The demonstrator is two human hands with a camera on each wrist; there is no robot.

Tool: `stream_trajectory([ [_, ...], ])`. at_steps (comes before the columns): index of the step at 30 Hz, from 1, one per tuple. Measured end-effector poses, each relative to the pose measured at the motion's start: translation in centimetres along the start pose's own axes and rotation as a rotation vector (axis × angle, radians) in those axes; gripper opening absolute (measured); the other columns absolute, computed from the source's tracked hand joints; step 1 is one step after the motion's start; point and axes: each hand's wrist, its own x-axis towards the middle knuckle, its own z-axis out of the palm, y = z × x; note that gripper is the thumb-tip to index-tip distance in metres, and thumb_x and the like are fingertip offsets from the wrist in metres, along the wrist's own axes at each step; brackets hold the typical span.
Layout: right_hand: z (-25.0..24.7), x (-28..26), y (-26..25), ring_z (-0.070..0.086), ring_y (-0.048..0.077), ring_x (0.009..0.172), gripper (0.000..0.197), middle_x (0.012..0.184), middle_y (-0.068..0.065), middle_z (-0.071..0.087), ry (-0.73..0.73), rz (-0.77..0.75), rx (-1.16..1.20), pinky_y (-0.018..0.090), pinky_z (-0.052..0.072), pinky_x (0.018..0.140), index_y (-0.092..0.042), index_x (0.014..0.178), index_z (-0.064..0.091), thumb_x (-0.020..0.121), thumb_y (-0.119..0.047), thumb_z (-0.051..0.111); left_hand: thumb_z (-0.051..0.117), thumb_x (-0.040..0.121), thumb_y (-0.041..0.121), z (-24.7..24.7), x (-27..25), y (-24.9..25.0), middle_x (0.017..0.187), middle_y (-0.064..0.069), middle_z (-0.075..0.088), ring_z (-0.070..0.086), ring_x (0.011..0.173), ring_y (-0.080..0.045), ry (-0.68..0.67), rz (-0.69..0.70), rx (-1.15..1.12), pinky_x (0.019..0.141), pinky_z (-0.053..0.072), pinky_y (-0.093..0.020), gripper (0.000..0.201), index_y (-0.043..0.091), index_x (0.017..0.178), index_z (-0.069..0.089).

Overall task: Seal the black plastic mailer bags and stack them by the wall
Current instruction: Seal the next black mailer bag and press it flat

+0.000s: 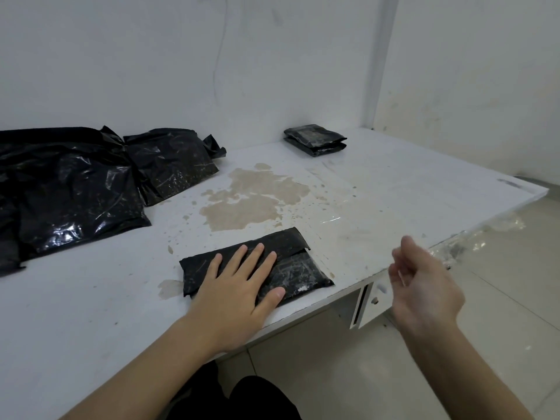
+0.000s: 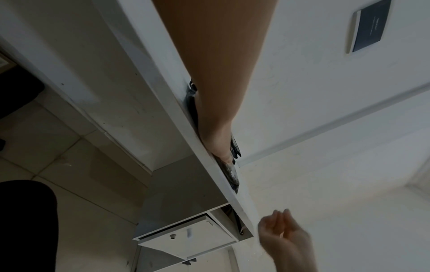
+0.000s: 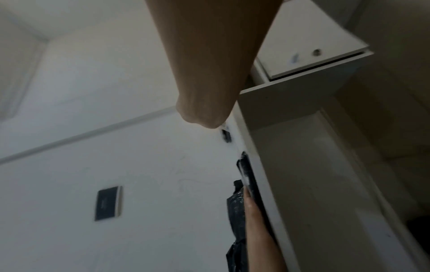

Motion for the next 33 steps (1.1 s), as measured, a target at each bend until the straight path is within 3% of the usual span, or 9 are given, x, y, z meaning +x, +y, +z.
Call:
stream_trajectory([
  [8,8.0,0.8,-3.3,0.063,0.007,0.071,0.013,0.072,-0.002,0.064,-0.201,-0.137,-0.134,0.028,0.052,0.087,-0.012,0.075,0.061,0.081,-0.01,0.073,-0.037,0.059,0.07,0.1,-0.1,0.1,0.153,0.015,-0.025,-0.021,0.144,-0.011,0.012,0.013,0.025,0.117,-0.012,-0.041,0.085,0.04,0.138,-0.027],
  [12,12.1,0.6,-6.2,0.061,0.005,0.062,0.015,0.061,-0.004,0.059,-0.342,-0.168,-0.042,0.035,0.054,0.089,-0.015,0.074,0.058,0.082,-0.01,0.069,-0.015,0.078,0.065,-0.4,-0.3,0.5,0.154,0.013,-0.025,-0.023,0.144,-0.011,0.008,-0.005,0.037,0.118,-0.011,-0.043,0.071,0.038,0.143,-0.023],
  [17,15.5,0.2,-8.4,0.062,0.007,0.065,0.01,0.056,-0.006,0.056,-0.592,-0.06,-0.107,0.044,0.053,0.088,-0.016,0.078,0.06,0.084,-0.012,0.066,-0.008,0.08,0.067,-0.9,-0.5,0.5,0.156,0.005,-0.013,-0.012,0.145,-0.012,-0.001,-0.012,0.054,0.118,-0.01,-0.043,0.078,0.035,0.151,-0.006],
  [19,16.0,0.0,-7.6,0.06,0.008,0.065,0.015,0.057,-0.005,0.053,-0.635,0.004,-0.13,0.046,0.053,0.087,-0.016,0.073,0.057,0.084,-0.01,0.065,-0.003,0.086,0.064,-0.7,-0.4,0.4,0.146,0.001,0.01,0.002,0.14,-0.016,0.019,-0.003,0.048,0.118,0.001,-0.049,0.075,0.031,0.153,0.006],
  [21,16.3,-0.4,-6.7,0.058,0.009,0.065,0.022,0.059,-0.004,0.051,-0.668,0.06,-0.149,0.045,0.055,0.083,-0.017,0.067,0.053,0.085,-0.01,0.064,0.007,0.095,0.06,-0.5,-0.4,0.2,0.126,-0.001,0.039,0.027,0.126,-0.021,0.036,0.005,0.061,0.109,0.029,-0.056,0.069,0.025,0.147,0.035],
  [24,16.6,-1.1,-5.6,0.056,0.01,0.065,0.029,0.06,-0.004,0.048,-0.703,0.136,-0.155,0.042,0.055,0.075,-0.018,0.062,0.047,0.085,-0.01,0.063,0.015,0.099,0.054,0.1,-0.3,0.0,0.105,0.003,0.054,0.046,0.102,-0.022,0.155,0.02,0.079,0.094,0.048,-0.05,0.063,0.021,0.131,0.058],
  [27,17.0,-2.2,-4.6,0.056,0.009,0.061,0.031,0.055,-0.005,0.047,-0.735,0.188,-0.153,0.045,0.055,0.08,-0.018,0.061,0.045,0.085,-0.009,0.062,0.028,0.094,0.055,-1.1,-0.6,1.0,0.104,0.005,0.056,0.051,0.094,-0.021,0.224,0.061,0.022,0.083,0.05,-0.035,0.061,0.02,0.137,0.051],
  [30,17.4,-3.7,-3.9,0.055,0.009,0.058,0.032,0.048,-0.006,0.046,-0.78,0.238,-0.133,0.047,0.054,0.082,-0.016,0.058,0.048,0.085,-0.007,0.062,0.038,0.095,0.052,-3.1,-1.0,1.7,0.124,0.009,0.045,0.041,0.114,-0.016,0.175,-0.037,-0.148,0.094,0.037,-0.031,0.071,0.029,0.153,0.005],
  [33,17.8,-5.3,-3.3,0.054,0.01,0.058,0.021,0.053,-0.004,0.047,-0.835,0.303,-0.116,0.05,0.053,0.084,-0.015,0.068,0.052,0.085,-0.006,0.062,0.051,0.095,0.033,-4.4,-0.4,0.9,0.113,0.011,0.053,0.051,0.105,-0.011,0.161,-0.307,-0.753,0.093,0.04,-0.028,0.064,0.03,0.147,0.014],
])
